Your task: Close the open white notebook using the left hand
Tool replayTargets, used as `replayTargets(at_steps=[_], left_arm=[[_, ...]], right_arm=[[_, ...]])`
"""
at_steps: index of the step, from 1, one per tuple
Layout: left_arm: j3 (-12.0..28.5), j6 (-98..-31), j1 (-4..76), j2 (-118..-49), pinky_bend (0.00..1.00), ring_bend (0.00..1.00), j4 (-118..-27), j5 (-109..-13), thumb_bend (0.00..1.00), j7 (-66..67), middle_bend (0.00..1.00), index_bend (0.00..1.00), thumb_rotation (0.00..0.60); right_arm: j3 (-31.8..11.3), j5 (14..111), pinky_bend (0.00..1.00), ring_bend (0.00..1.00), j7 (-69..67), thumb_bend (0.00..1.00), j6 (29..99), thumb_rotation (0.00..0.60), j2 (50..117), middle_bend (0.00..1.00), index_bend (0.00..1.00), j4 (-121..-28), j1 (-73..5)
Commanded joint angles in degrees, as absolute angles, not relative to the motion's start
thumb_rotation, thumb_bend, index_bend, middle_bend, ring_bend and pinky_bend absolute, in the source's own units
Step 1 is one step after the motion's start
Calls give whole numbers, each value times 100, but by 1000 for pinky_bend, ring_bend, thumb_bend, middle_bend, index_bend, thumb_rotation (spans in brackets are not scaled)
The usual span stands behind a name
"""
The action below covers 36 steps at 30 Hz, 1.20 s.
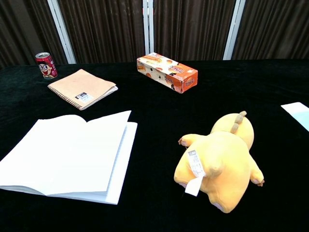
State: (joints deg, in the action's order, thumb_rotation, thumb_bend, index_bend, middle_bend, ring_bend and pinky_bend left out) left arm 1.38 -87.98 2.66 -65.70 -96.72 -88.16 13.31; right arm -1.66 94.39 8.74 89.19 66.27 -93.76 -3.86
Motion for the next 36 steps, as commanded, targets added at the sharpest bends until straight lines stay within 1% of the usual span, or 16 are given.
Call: replayTargets(at_steps=[1, 8, 13, 20, 28, 34, 36], left_arm=[[110, -8728, 293, -6599, 0, 0, -9651, -8814, 107, 1358, 0, 0, 600], [20, -8418, 408, -6866, 0, 0, -9410, -8790, 42, 1614, 0, 0, 600], [-184, -8031, 566, -7289, 0, 0, -9117, -8962, 10, 2003, 0, 0, 600], [-350, -7704, 727, -7768, 0, 0, -8852, -9155, 10, 2610, 0, 0, 600], [-346, -7306, 924, -8184, 0, 0, -8554, -9053, 21, 3061, 0, 0, 600], [-321, -7154, 1006, -8336, 0, 0, -8459, -8951, 64, 3178, 0, 0, 600], [-322, -7134, 1021, -8376, 0, 0, -8406, -8940, 101, 3187, 0, 0, 600]], right_arm=[[-164, 9445, 0, 0, 864, 99, 8930, 600, 6622, 0, 0, -9375, -380], [-129, 9491, 0, 0, 865, 99, 8928, 600, 6617, 0, 0, -9375, -373], [-98, 9499, 0, 0, 914, 99, 8876, 600, 6648, 0, 0, -9361, -379], [-92, 9525, 0, 0, 896, 99, 8904, 600, 6648, 0, 0, -9386, -369], [-85, 9549, 0, 0, 839, 99, 8910, 600, 6636, 0, 0, -9383, -371], [-89, 9541, 0, 0, 816, 99, 8905, 600, 6649, 0, 0, -9367, -374], [-91, 9546, 0, 0, 806, 99, 8914, 600, 6648, 0, 0, -9370, -372]])
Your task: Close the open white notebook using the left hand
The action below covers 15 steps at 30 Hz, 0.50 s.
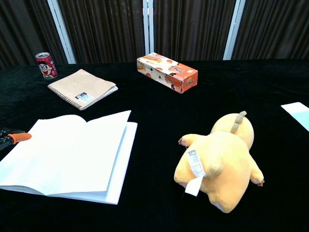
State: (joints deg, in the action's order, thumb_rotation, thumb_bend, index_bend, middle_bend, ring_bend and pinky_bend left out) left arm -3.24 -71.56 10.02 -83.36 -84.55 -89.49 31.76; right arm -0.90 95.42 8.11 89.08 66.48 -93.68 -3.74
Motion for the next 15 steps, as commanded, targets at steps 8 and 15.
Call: replayTargets(at_steps=[8, 15], left_arm=[[-341, -7059, 1092, -8538, 0, 0, -8198, -8916, 172, 3267, 0, 0, 600], [-343, -7029, 1167, -8717, 0, 0, -8018, -8950, 275, 3351, 0, 0, 600]], right_arm=[[-83, 9558, 0, 0, 792, 99, 8914, 600, 6659, 0, 0, -9368, -372], [-93, 9557, 0, 0, 767, 99, 8937, 600, 6652, 0, 0, -9368, -366]])
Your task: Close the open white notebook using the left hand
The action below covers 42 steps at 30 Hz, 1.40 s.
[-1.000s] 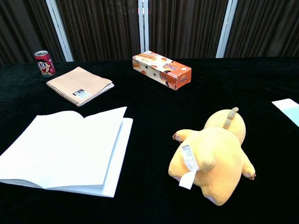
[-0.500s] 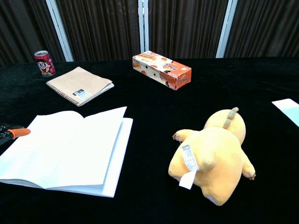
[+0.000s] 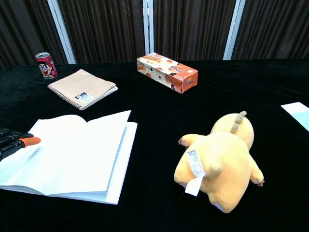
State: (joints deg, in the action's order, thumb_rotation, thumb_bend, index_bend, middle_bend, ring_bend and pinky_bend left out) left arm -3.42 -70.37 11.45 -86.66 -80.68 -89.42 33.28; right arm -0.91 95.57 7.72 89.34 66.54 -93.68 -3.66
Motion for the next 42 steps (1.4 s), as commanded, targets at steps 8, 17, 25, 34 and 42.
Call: replayTargets(at_steps=[8, 17, 25, 34, 42], left_arm=[[-343, -7019, 1222, -8860, 0, 0, -7856, -8926, 305, 3353, 0, 0, 600], [-323, -7137, 1256, -9049, 0, 0, -7535, -8980, 305, 3392, 0, 0, 600], [-255, -7431, 1290, -9404, 0, 0, -7017, -9151, 366, 3215, 0, 0, 600], [-245, -7778, 1356, -9577, 0, 0, -6794, -9455, 617, 3236, 0, 0, 600], [-194, -8207, 1456, -9569, 0, 0, -6905, -9832, 606, 3294, 0, 0, 600]], right_arm=[[-94, 9558, 0, 0, 776, 99, 8936, 600, 6658, 0, 0, -9361, -366], [-100, 9564, 0, 0, 764, 99, 8964, 600, 6660, 0, 0, -9371, -357], [-89, 9576, 0, 0, 789, 98, 8950, 600, 6677, 0, 0, -9361, -359], [-90, 9565, 0, 0, 779, 99, 8940, 600, 6673, 0, 0, -9360, -360], [-89, 9566, 0, 0, 778, 99, 8941, 600, 6670, 0, 0, -9368, -358]])
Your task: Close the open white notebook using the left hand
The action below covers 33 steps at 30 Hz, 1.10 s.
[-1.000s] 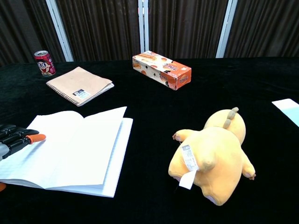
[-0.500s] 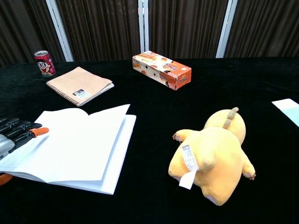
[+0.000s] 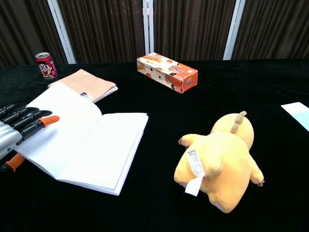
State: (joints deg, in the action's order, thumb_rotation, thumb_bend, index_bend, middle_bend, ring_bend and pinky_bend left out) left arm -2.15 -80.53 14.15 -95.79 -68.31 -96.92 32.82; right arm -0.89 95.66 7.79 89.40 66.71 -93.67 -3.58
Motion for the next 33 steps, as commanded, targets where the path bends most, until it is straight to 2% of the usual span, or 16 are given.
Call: replayTargets(at_steps=[1, 8, 12, 22, 33], left_arm=[[-186, -8292, 1476, -9559, 0, 0, -6946, -9914, 603, 3305, 0, 0, 600], [-197, -8734, 1543, -9452, 0, 0, -7418, -10382, 580, 3377, 0, 0, 600], [-247, -8902, 1532, -9357, 0, 0, -7723, -10595, 511, 3443, 0, 0, 600], [-300, -9185, 1385, -9040, 0, 0, -8137, -10742, 495, 3340, 0, 0, 600], [-431, -9283, 762, -7817, 0, 0, -9010, -9802, 270, 2880, 0, 0, 600]], right_arm=[[-92, 9564, 0, 0, 776, 99, 8941, 600, 6670, 0, 0, -9368, -359], [-93, 9559, 0, 0, 755, 99, 8945, 600, 6660, 0, 0, -9372, -356], [-97, 9567, 0, 0, 739, 99, 8970, 600, 6645, 0, 0, -9380, -349], [-92, 9576, 0, 0, 750, 99, 8973, 600, 6642, 0, 0, -9385, -344], [-72, 9659, 0, 0, 795, 99, 9005, 600, 6661, 0, 0, -9374, -341]])
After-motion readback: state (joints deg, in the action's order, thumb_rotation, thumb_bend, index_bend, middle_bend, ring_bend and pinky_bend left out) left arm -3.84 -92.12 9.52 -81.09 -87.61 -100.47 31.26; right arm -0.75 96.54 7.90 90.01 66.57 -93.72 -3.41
